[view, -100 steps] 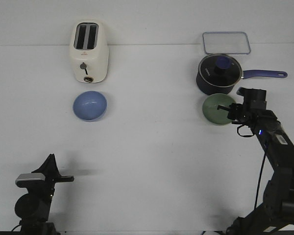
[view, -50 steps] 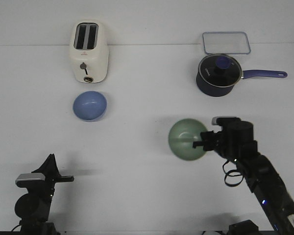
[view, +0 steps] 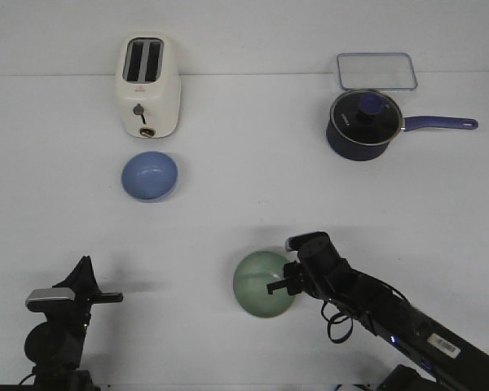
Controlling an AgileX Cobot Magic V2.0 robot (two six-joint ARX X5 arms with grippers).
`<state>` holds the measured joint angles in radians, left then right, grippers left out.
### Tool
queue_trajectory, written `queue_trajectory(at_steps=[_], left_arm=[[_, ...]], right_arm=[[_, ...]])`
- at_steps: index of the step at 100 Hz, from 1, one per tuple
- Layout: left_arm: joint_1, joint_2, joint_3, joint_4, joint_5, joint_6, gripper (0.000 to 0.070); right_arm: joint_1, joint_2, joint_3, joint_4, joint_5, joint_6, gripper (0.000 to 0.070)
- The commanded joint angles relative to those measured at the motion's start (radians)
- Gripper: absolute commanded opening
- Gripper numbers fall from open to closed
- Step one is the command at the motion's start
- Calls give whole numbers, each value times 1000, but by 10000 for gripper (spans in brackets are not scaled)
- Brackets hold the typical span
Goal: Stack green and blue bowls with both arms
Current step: 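Lift the green bowl with the right gripper and carry it toward the table center, then set the green bowl down nearer the robot and open the right gripper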
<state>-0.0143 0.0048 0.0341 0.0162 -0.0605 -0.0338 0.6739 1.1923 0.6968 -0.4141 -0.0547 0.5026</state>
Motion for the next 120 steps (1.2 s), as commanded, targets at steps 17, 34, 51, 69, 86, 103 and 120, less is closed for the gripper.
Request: queue_trajectory(at_steps=[17,34,51,69,86,103,120], left_arm=[[2,-2,-20,15,1,15,15],[2,-2,-20,15,1,15,15],[2,-2,-20,15,1,15,15],[2,-2,-20,16,1,15,15],[2,-2,-20,13,2,-19,15],[2,-2,-20,36,2,-209,13],[2,5,13,87,2,-364,12]], right_arm=[[8,47,8,2,3,16,120],[8,46,8,0,3,11,434],[6,-48,10,2,38,-41,458],[39,-308,2,-13,146,-135,456],[122,-553,-66,-2,285,-153,455],[166,-688,-126,-8,299,-152,452],[166,-709,-135,-29,301,-152,451]])
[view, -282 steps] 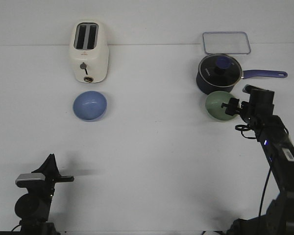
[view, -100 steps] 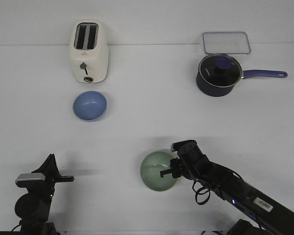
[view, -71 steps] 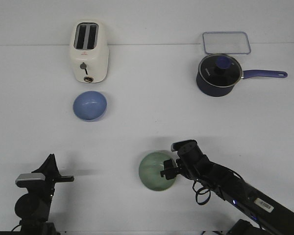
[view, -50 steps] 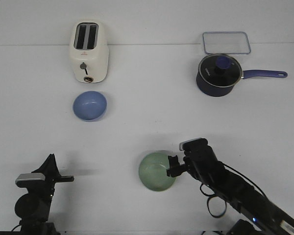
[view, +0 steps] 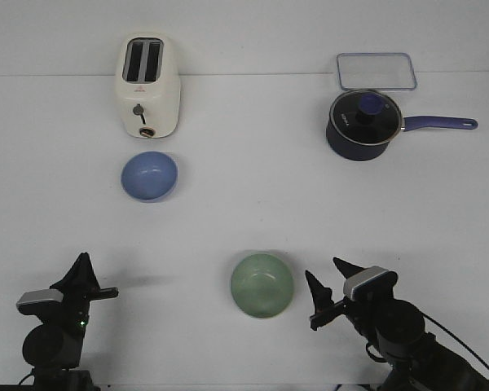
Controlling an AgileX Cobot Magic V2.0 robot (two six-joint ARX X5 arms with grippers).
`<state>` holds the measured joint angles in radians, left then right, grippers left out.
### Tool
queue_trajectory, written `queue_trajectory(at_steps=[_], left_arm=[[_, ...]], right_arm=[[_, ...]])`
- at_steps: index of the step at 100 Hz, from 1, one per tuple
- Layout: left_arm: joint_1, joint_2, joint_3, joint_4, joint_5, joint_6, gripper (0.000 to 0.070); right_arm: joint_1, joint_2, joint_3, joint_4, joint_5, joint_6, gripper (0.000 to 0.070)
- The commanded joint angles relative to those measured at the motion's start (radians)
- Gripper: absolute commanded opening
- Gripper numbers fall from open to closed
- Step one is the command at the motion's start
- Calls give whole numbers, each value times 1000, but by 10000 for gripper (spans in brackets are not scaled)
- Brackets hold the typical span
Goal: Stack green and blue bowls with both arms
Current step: 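Set the green bowl down nearer the robot and open the right gripper, then reach the left gripper to the light blue bowl and grasp its rim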
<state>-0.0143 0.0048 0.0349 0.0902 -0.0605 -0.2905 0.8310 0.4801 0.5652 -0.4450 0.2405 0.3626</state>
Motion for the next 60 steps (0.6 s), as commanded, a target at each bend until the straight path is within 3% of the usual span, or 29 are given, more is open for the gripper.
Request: queue_trajectory(at_steps=[1,14,28,32,41,45,60], left_arm=[[2,8,20,10,3,-113,12],[2,138,179,-43,6,-121,12],[2,443,422,-116,11,-50,28],[2,546,497,-147,20,-30,99],[2,777,653,-208,61,-8,379],[2,874,716,-233,80,-9,457],[1,1204,915,-287,168,-8,463]], right_arm=[[8,4,-3,2,5,-12,451],[8,6,-3,2,5,-12,451],[8,6,-3,2,5,-13,451],[8,6,-3,2,5,-13,451],[8,6,-3,1,5,-13,451],[8,6,-3,1,4,-13,451],[8,6,-3,2,7,-14,451]])
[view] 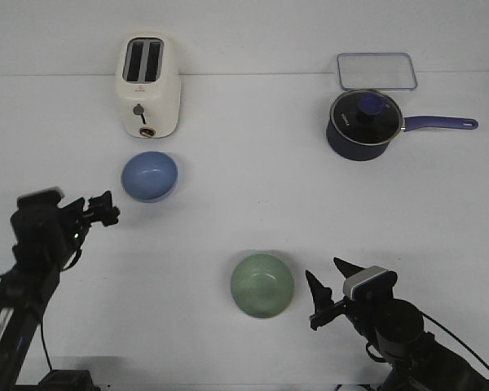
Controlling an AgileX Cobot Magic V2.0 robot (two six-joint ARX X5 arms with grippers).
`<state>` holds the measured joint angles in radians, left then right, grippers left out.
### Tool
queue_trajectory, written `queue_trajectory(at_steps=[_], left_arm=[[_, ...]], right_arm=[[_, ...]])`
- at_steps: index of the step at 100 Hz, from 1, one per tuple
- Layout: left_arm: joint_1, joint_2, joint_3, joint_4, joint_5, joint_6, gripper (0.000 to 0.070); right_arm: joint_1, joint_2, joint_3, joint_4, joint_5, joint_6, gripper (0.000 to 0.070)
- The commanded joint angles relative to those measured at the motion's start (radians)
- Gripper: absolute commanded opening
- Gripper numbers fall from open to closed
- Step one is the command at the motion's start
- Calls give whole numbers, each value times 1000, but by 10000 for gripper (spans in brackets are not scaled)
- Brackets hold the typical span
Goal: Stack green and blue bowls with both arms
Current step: 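Reach the left gripper to the light blue bowl and grasp its rim, then carry the blue bowl with the left gripper over the green bowl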
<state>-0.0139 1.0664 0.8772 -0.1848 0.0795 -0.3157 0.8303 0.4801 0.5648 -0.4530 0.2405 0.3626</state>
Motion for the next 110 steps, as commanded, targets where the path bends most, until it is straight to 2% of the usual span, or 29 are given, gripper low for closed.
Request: queue_trajectory(at_steps=[1,24,46,51,64,73,99,110], left_arm=[[0,161,84,-13,32,17,463],[-4,522,284,-31,35,16,463],[-6,710,379,-24,33,15,453],[-7,724,385,-24,33,13,405],[-14,735,385,-29,33,17,104],[-14,735,385,-31,33,19,6],[-21,631,392,-61,55,21,10],[-48,509,392,-76,119,21,10]], right_arm=[[9,6,-3,10,8,-14,451],[9,6,-3,10,30,-21,451],[9,6,-3,10,31,-20,451],[9,6,-3,10,31,-20,451],[9,6,-3,10,30,-19,451],[9,6,-3,11,30,-19,451],[9,5,-3,11,30,-19,451],[9,5,-3,11,30,-20,451]])
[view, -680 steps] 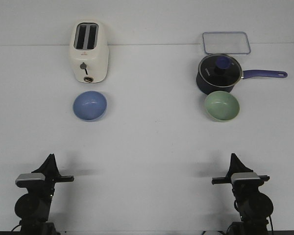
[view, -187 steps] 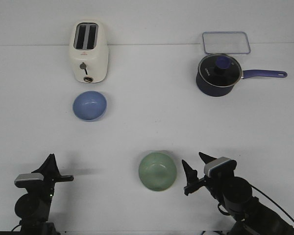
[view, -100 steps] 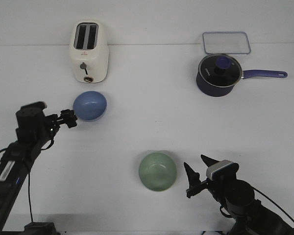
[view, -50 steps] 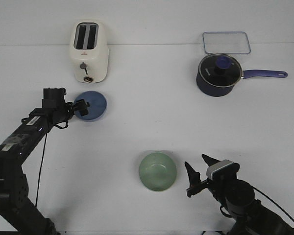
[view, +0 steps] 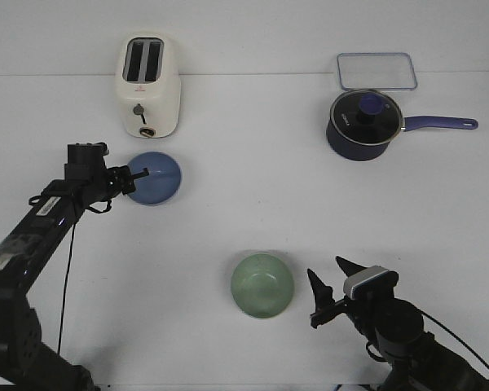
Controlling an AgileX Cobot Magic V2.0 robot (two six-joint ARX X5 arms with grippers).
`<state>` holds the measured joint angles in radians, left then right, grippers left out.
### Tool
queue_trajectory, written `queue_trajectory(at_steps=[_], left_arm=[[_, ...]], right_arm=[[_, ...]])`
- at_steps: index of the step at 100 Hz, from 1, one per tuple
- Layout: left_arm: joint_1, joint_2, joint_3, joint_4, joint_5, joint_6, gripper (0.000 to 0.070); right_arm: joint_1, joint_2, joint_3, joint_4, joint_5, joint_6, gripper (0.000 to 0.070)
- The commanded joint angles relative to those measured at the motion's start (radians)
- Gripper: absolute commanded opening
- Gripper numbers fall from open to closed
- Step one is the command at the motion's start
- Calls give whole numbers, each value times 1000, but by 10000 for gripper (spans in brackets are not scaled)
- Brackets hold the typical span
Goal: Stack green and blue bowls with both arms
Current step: 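Carry the blue bowl with the left gripper over the green bowl, then lower the blue bowl into the green bowl and open the left gripper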
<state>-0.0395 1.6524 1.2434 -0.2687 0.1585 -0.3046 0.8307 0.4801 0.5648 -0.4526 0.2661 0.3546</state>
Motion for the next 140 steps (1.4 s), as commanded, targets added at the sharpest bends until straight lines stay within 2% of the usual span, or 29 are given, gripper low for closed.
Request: queue_trajectory(at_steps=[1,14,26,40,49,67,81,88,91,102,108,123,140], left_arm=[[-26,-89,26,6,46,10,10],[-117,-222,21,-84,60,32,8],[-261,-300,-35,-121,60,25,8],[-475,-330,-150,-73,58,-45,8],[-597,-315,-212,-13,23,-84,9],[-746,-235,-237,53,-31,-109,9],[-780,-185,-237,72,-49,-120,12],[-781,-176,-237,72,-50,-121,35],[-781,-176,-237,73,-50,-121,68],[-781,-183,-237,78,-50,-120,316],[-778,-198,-237,78,-50,-114,383],[-755,-321,-237,58,-83,-44,382],[-705,-567,-239,-71,-254,44,382]], right_arm=[[9,5,-3,11,5,-12,451],[9,5,-3,11,8,-13,451],[9,5,-3,11,37,-14,451],[9,5,-3,10,56,-21,451],[9,5,-3,11,56,-31,451],[9,5,-3,10,56,-35,451],[9,5,-3,10,56,-38,451],[9,5,-3,10,56,-38,451],[9,5,-3,10,56,-38,451],[9,5,-3,10,56,-38,452],[9,5,-3,10,56,-38,452],[9,5,-3,10,56,-38,452],[9,5,-3,9,53,-38,452]])
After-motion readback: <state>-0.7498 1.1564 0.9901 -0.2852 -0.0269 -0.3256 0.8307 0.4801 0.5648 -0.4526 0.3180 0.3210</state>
